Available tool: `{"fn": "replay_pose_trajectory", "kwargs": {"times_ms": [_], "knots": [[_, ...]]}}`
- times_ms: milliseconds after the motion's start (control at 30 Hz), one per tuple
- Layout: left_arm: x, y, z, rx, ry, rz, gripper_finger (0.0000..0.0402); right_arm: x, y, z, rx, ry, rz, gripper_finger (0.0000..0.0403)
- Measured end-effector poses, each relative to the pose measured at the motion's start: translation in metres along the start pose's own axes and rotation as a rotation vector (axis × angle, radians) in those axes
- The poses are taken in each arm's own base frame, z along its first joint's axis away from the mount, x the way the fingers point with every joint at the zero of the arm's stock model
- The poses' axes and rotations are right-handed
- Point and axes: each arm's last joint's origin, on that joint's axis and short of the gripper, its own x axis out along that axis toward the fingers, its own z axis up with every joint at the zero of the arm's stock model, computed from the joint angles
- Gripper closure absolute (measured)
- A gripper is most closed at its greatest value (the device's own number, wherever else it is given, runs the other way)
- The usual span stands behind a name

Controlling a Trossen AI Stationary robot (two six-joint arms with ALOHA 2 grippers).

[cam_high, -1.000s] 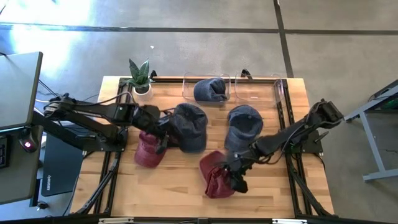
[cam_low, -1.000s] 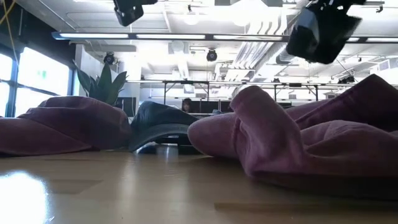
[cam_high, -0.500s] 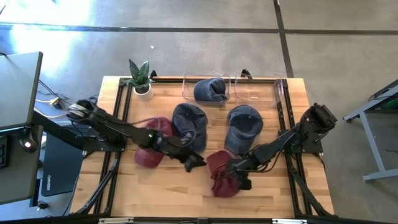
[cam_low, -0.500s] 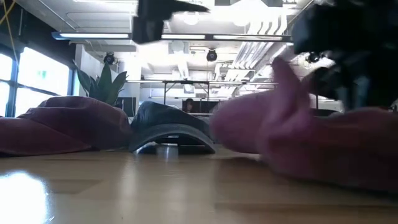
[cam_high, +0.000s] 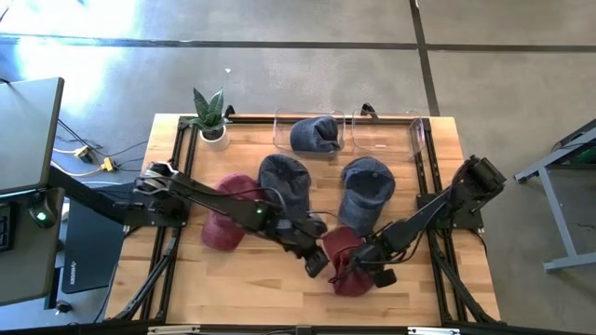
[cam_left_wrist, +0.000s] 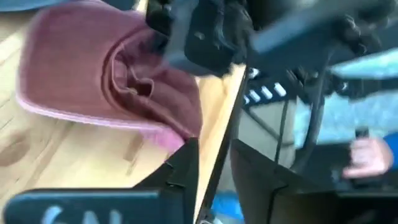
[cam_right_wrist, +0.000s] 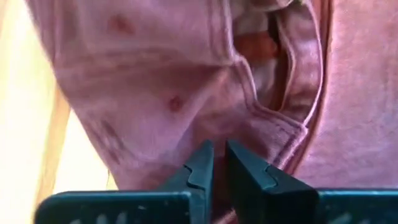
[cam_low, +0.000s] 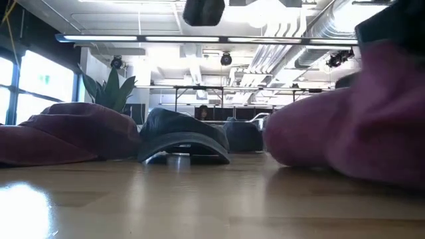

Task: Pick & Place hat
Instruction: Put the right red cap into the right transparent bin

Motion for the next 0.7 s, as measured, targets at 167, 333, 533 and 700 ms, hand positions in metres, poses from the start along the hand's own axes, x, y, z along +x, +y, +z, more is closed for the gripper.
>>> {"fn": "replay_pose_trajectory", "kwargs": {"times_ms": [167, 333, 533, 700], "knots": [[0.001, -0.010, 0.005, 0.048, 0.052, -0.014, 0.0358, -0.005, -0.004, -0.027, 0.074, -0.132, 0.015, 0.0343], [0.002, -0.007, 0.003, 0.048, 0.070, 0.024, 0.0391, -0.030, -0.011, -0.048, 0.271, -0.374, 0.095, 0.0341], [0.004, -0.011, 0.006, 0.117, 0.051, -0.040, 0.0399, -0.061, -0.015, -0.068, 0.456, -0.445, 0.168, 0.0354], [0.044, 0.017, 0.010, 0.137, 0.068, 0.005, 0.0401, -0.087, -0.015, -0.076, 0.620, -0.549, 0.298, 0.0371]]}}
